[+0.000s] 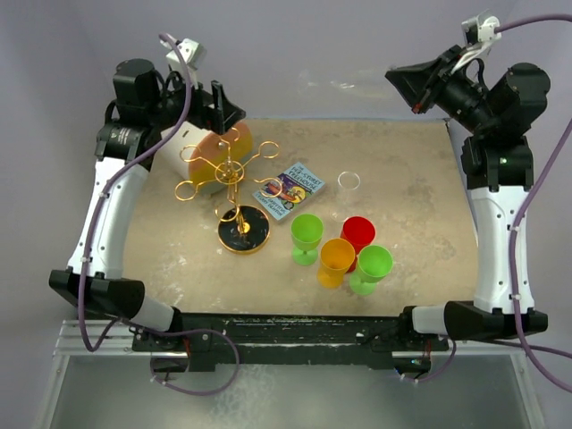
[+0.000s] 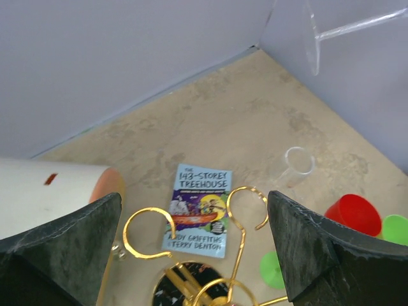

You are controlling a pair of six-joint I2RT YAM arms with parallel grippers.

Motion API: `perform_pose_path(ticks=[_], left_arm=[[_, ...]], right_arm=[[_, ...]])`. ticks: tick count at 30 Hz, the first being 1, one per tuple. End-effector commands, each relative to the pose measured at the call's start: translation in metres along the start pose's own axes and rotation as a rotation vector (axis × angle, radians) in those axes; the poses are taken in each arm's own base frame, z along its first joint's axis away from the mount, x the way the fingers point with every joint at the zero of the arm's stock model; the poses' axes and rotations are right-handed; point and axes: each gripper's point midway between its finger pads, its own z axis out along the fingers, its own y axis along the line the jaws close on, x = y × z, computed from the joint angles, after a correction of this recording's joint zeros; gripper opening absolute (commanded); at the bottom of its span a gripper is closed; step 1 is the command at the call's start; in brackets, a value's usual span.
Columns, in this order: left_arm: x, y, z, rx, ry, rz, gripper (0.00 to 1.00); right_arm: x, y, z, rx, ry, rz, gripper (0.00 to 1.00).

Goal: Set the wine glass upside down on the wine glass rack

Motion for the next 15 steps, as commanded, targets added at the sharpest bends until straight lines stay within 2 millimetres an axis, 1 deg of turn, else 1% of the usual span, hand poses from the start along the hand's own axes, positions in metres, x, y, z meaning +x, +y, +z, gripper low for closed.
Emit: perform_pose_path(ticks=[1,4,8,12,14,15], left_arm=[[-0.041,-0.036,0.010,0.125,-0.107,-0.047,0.97],[-0.043,-0.057,0.023,0.209,-0.109,-0.056,0.96],[-0.045,-0.079,0.037,0.283,-0.116,-0.045,0.93],[-0.043,-0.087,0.049,0.328,-0.110,-0.088,0.85],[-0.041,-0.088,0.053,0.335,-0.103,-0.105,0.78],[-0.040,-0.089,0.055,0.340,-0.099,-0.107,0.72]], right_arm=[[-0.031,0.030,0.011,-0.143,-0.102,0.052,0.00],[-0.029,0.035,0.017,-0.172,-0.098,0.063,0.00],[-0.022,0.040,0.021,-0.210,-0.089,0.079,0.00],[-0.017,0.044,0.022,-0.236,-0.083,0.078,0.00],[-0.014,0.044,0.024,-0.240,-0.078,0.080,0.00],[-0.013,0.043,0.025,-0.239,-0.075,0.082,0.00]])
